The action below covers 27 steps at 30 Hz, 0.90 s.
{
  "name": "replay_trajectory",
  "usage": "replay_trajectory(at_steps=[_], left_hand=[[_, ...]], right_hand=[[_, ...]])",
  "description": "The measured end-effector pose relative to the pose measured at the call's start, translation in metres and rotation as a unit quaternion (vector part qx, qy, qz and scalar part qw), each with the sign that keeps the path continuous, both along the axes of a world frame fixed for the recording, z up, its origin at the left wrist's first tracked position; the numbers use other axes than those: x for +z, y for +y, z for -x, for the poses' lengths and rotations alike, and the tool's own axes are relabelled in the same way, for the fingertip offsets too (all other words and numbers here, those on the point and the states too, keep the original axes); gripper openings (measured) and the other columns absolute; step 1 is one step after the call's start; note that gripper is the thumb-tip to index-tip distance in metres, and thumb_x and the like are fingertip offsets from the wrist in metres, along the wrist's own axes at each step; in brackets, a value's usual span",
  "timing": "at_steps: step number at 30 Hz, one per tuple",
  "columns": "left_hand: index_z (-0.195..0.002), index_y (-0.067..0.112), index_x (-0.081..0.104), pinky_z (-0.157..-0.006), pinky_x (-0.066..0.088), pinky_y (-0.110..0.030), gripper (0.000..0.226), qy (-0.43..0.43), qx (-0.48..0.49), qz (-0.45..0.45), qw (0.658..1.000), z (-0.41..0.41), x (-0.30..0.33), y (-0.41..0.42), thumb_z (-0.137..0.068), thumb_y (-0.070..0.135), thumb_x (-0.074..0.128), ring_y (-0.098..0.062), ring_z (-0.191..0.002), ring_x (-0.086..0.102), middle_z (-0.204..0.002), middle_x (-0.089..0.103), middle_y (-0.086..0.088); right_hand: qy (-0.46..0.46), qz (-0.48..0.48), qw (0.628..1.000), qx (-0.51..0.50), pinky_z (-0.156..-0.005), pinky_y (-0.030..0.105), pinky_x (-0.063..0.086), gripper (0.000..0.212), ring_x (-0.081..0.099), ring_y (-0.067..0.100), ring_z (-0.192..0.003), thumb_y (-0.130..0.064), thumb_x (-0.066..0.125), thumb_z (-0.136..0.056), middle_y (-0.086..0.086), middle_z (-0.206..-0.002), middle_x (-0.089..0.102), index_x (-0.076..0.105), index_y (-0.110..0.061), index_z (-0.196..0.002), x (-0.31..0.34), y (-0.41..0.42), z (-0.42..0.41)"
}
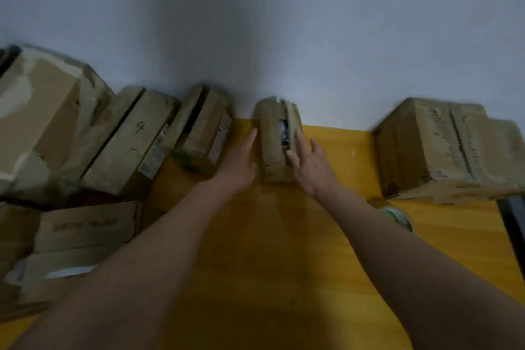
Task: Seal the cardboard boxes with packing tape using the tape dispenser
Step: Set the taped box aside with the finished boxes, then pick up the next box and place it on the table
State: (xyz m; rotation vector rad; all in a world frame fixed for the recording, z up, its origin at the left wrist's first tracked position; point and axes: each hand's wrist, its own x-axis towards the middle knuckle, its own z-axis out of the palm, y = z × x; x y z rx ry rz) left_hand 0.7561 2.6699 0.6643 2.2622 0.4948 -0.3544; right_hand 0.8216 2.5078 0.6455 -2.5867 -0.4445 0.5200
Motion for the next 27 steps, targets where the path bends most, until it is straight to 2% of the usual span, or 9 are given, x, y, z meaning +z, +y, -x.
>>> replay_trajectory(at_steps=[5, 10, 14, 17, 20, 22, 24, 25, 27], left_hand=[[-0.149, 0.046, -0.01, -0.11, 0.031, -0.036, 0.08, 0.039, -0.087, 0.078, 0.992, 0.006, -0.015, -0.008, -0.101, 0.009, 0.042, -0.022, -0.143, 0.027, -0.162, 0.011, 0.001], [-0.15, 0.042, -0.011, -0.104, 0.036, -0.036, 0.083, 0.031, -0.109, -0.001, 0.994, 0.036, -0.023, -0.031, -0.098, 0.014, 0.047, -0.026, -0.137, 0.036, -0.16, 0.021, -0.001], [-0.152, 0.032, -0.013, -0.107, 0.038, -0.043, 0.088, 0.038, -0.147, 0.021, 0.988, 0.078, -0.022, -0.067, -0.096, 0.015, 0.052, -0.029, -0.135, 0.037, -0.156, 0.026, -0.008], [-0.152, 0.024, -0.015, -0.11, 0.033, -0.042, 0.097, 0.044, -0.194, -0.013, 0.98, 0.117, -0.024, -0.107, -0.09, 0.01, 0.058, -0.03, -0.138, 0.029, -0.156, 0.02, -0.011], [-0.152, 0.02, -0.016, -0.108, 0.034, -0.038, 0.096, 0.052, -0.262, -0.06, 0.962, 0.155, -0.018, -0.147, -0.091, 0.015, 0.058, -0.026, -0.138, 0.026, -0.153, 0.023, -0.007], [-0.154, 0.014, -0.003, -0.1, 0.039, -0.036, 0.09, 0.022, -0.308, -0.111, 0.945, 0.168, -0.012, -0.164, -0.09, 0.016, 0.06, -0.025, -0.127, 0.037, -0.141, 0.039, -0.007], [-0.144, 0.011, 0.04, -0.079, 0.048, -0.033, 0.079, -0.103, -0.355, -0.173, 0.913, 0.17, -0.005, -0.164, -0.075, 0.022, 0.077, -0.024, -0.101, 0.054, -0.113, 0.058, -0.006], [-0.125, 0.015, 0.061, -0.064, 0.048, -0.03, 0.072, -0.171, -0.348, -0.201, 0.9, 0.171, -0.006, -0.159, -0.059, 0.029, 0.087, -0.021, -0.083, 0.057, -0.094, 0.061, -0.003], [-0.114, 0.019, 0.068, -0.061, 0.049, -0.027, 0.085, -0.202, -0.337, -0.24, 0.888, 0.172, -0.006, -0.143, -0.037, 0.043, 0.094, -0.021, -0.079, 0.059, -0.09, 0.061, -0.004]], right_hand=[[0.032, -0.092, 0.993, -0.063, -0.107, 0.051, 0.036, 0.054, 0.035, 0.035, -0.134, -0.038, 0.03, -0.103, 0.013, -0.154, 0.021, 0.011, -0.031, -0.152, -0.018, 0.008, 0.015], [0.054, -0.144, 0.982, -0.106, -0.109, 0.045, 0.036, 0.047, 0.035, 0.025, -0.134, -0.036, 0.032, -0.103, 0.008, -0.151, 0.028, 0.026, -0.03, -0.149, -0.018, -0.008, 0.033], [0.055, -0.176, 0.975, -0.124, -0.103, 0.046, 0.042, 0.048, 0.047, 0.022, -0.125, -0.04, 0.046, -0.098, 0.007, -0.138, 0.046, 0.038, -0.026, -0.143, -0.014, -0.038, 0.054], [0.058, -0.165, 0.977, -0.126, -0.107, 0.036, 0.038, 0.057, 0.041, 0.017, -0.13, -0.035, 0.054, -0.096, 0.002, -0.142, 0.042, 0.032, -0.025, -0.147, -0.012, -0.067, 0.078], [0.055, -0.12, 0.989, -0.071, -0.105, 0.035, 0.036, 0.053, 0.043, 0.026, -0.124, -0.026, 0.059, -0.094, 0.006, -0.128, 0.045, 0.04, -0.023, -0.144, -0.016, -0.097, 0.1], [0.087, -0.106, 0.99, -0.038, -0.106, 0.037, 0.035, 0.047, 0.044, 0.029, -0.12, -0.023, 0.062, -0.092, 0.006, -0.118, 0.044, 0.049, -0.019, -0.138, -0.019, -0.114, 0.115], [0.119, -0.117, 0.986, -0.02, -0.106, 0.038, 0.035, 0.046, 0.044, 0.029, -0.119, -0.018, 0.063, -0.091, 0.004, -0.113, 0.04, 0.051, -0.017, -0.135, -0.019, -0.128, 0.127], [0.128, -0.122, 0.984, -0.014, -0.107, 0.037, 0.035, 0.046, 0.044, 0.029, -0.118, -0.016, 0.064, -0.091, 0.004, -0.112, 0.039, 0.052, -0.017, -0.135, -0.018, -0.134, 0.132], [0.139, -0.137, 0.981, -0.008, -0.108, 0.037, 0.035, 0.046, 0.044, 0.028, -0.117, -0.011, 0.065, -0.09, 0.005, -0.112, 0.037, 0.052, -0.016, -0.134, -0.016, -0.143, 0.141]])
